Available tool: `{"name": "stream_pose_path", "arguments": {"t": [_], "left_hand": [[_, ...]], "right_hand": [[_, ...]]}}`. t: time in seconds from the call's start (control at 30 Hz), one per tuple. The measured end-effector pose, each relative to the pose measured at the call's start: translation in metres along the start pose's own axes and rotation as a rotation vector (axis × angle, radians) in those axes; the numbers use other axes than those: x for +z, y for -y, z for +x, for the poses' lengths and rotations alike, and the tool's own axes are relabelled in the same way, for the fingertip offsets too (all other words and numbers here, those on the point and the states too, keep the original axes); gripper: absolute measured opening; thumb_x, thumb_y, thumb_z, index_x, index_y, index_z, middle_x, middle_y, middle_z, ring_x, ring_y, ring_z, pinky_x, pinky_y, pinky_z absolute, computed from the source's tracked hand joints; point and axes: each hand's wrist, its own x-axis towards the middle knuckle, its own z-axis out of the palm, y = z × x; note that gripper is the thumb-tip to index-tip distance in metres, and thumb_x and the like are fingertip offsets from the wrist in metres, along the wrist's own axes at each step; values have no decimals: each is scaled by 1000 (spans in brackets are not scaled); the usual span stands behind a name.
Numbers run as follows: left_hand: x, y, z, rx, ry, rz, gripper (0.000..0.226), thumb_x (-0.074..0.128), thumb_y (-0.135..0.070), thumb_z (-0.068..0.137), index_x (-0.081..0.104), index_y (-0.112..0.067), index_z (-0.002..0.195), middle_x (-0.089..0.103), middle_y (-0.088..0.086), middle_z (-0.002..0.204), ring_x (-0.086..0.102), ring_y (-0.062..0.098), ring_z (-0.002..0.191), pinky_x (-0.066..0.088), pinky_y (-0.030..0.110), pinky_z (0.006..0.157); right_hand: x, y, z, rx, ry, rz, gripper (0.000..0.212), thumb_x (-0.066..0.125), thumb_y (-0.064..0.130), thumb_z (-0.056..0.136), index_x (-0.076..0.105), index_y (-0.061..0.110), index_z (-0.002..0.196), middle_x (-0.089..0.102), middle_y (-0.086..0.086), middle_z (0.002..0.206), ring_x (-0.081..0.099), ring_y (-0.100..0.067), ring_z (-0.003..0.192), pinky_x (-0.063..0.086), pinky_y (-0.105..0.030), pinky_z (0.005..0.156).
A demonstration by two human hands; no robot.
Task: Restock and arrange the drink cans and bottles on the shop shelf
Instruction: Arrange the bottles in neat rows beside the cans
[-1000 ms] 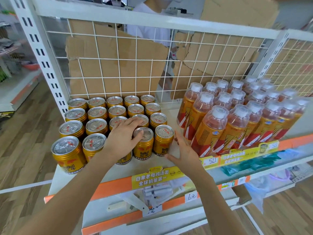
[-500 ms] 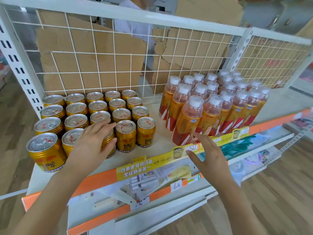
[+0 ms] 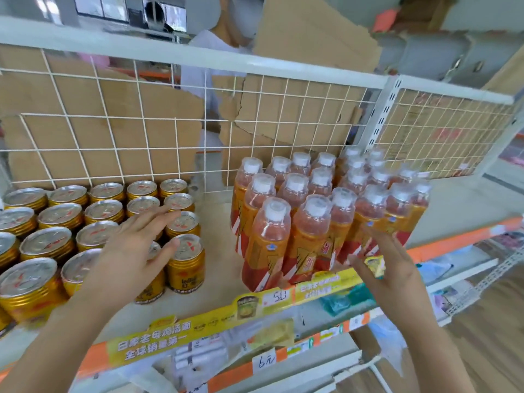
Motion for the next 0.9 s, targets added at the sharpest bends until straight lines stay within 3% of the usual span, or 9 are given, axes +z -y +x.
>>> {"name": "stream_pose_path", "arguments": {"t": [0.1, 0.2, 0.3, 0.47, 0.53, 0.63, 0.7, 0.77, 0.9], "left_hand": [[13, -18, 24, -21, -55, 13, 58, 36, -50, 86, 55, -17, 128, 53, 2, 134, 53, 25, 116, 50, 47, 82], [25, -35, 48, -64, -85, 15, 60, 34, -52, 84, 54, -17, 129, 53, 3, 134, 53, 27, 118, 45, 46, 91], [33, -47, 67, -83, -112, 26, 59, 38, -52, 84, 52, -18, 131, 53, 2, 134, 52, 25, 119, 40, 35, 94], [41, -61, 96, -140, -112, 54, 51, 45, -47, 91, 52, -18, 131, 53, 1, 133, 47, 15, 119, 27, 12, 96], [43, -63, 110, -150, -96, 54, 59, 37, -55, 85, 51, -22, 132, 53, -3, 132, 49, 15, 117, 31, 13, 92], [47, -60, 132, -156, -58, -5, 59, 38, -56, 84, 49, -25, 133, 52, -5, 133, 51, 16, 118, 35, 19, 93], [50, -57, 148, -150, -21, -35, 59, 39, -58, 84, 47, -27, 134, 51, -4, 135, 51, 18, 119, 40, 29, 97], [52, -55, 164, -160, 28, -85, 59, 41, -62, 86, 47, -29, 134, 50, -5, 136, 50, 16, 120, 41, 34, 100], [58, -52, 194, -142, 188, -209, 43, 55, -42, 87, 50, -30, 127, 54, -7, 127, 49, 9, 115, 39, 29, 100]], "right_hand": [[-5, -28, 36, -89, 9, -7, 58, 46, 51, 83, 55, 12, 125, 56, 4, 105, 55, -17, 81, 40, -29, 70], [-5, -54, 72, -154, 41, 12, 59, 44, 51, 83, 55, 11, 124, 57, 0, 107, 52, -15, 82, 39, -27, 72], [-4, -71, 103, -213, 58, 42, 57, 44, 50, 82, 55, 14, 125, 57, -1, 114, 52, -16, 78, 38, -28, 72], [3, -84, 151, -317, 131, 121, 57, 43, 50, 82, 53, 16, 126, 49, 10, 113, 48, -6, 102, 37, -24, 78], [9, -84, 169, -344, 171, 142, 58, 43, 53, 82, 53, 19, 127, 47, 14, 114, 48, -2, 100, 37, -20, 81], [19, -78, 193, -339, 290, 199, 42, 57, 48, 86, 52, 30, 124, 47, 18, 119, 53, -6, 100, 31, 1, 82], [26, -70, 206, -338, 392, 226, 41, 61, 41, 85, 50, 34, 124, 47, 19, 123, 57, -13, 103, 33, 0, 83], [32, -61, 219, -361, 474, 231, 44, 60, 38, 85, 50, 31, 127, 50, 16, 126, 50, -5, 113, 33, -6, 87], [46, -43, 247, -422, 629, 206, 45, 61, 37, 86, 49, 33, 129, 51, 14, 130, 45, -1, 117, 31, -6, 92]]}}
